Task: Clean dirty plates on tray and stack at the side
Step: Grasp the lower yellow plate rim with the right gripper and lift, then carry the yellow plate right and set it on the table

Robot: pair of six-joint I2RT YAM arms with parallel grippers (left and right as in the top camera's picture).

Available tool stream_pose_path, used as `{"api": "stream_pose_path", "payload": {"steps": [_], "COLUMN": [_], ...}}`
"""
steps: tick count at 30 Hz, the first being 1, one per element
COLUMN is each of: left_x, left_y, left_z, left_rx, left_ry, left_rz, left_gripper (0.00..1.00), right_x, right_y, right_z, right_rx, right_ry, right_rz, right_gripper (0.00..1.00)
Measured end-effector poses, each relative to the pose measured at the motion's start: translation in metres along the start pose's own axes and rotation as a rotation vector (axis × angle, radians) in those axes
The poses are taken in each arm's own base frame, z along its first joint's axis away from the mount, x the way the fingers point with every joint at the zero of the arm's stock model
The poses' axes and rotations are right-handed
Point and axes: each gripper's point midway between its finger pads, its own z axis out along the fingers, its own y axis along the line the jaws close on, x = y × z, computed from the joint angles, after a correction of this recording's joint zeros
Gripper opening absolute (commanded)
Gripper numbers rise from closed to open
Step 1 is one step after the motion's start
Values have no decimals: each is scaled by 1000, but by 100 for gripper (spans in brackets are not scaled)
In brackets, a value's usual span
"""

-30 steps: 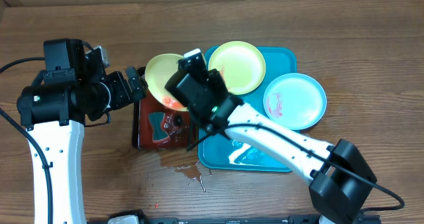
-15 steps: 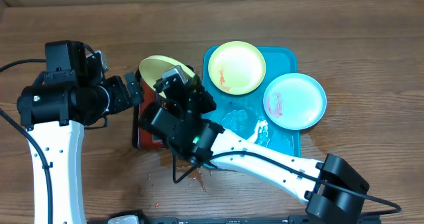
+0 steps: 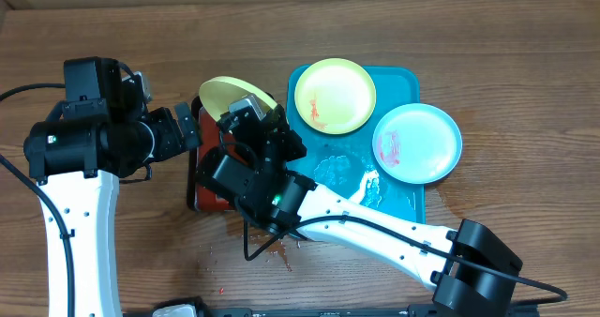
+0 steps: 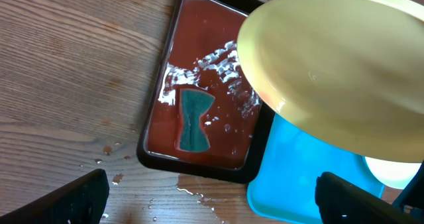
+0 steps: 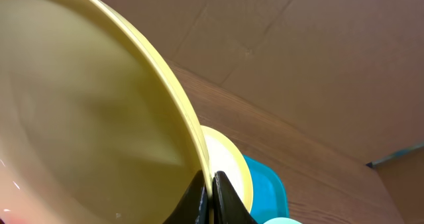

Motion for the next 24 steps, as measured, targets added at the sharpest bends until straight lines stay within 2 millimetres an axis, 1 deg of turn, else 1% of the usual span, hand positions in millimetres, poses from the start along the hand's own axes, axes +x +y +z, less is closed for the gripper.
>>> {"api": "stream_pose_path", "payload": {"steps": [11, 13, 15, 17, 19, 22, 24], "left_x": [0, 0, 0, 0, 0, 0, 0], "left_y": [0, 0, 0, 1, 1, 1, 1], "left_z": [0, 0, 0, 0, 0, 0, 0], "left_rx": [-1, -1, -2, -4, -4, -4, -5], "left_ry": [2, 2, 1, 1, 1, 1, 1], "left_rz": [0, 0, 0, 0, 0, 0, 0], "left_gripper": [100, 100, 100, 100, 100, 100, 100], "right_x": [0, 2, 9, 22, 34, 50, 53], "right_y": [-2, 2, 14, 28, 37, 40, 34], "right_z": [0, 2, 6, 13, 21, 34, 42], "right_rx": [13, -17, -102, -222, -317, -448, -535], "right_ry": [-2, 11, 49, 122, 198, 329, 402], "right_rz": [5, 16, 25, 44, 89, 194, 275], "right_gripper": [4, 4, 4, 4, 4, 4, 4]}}
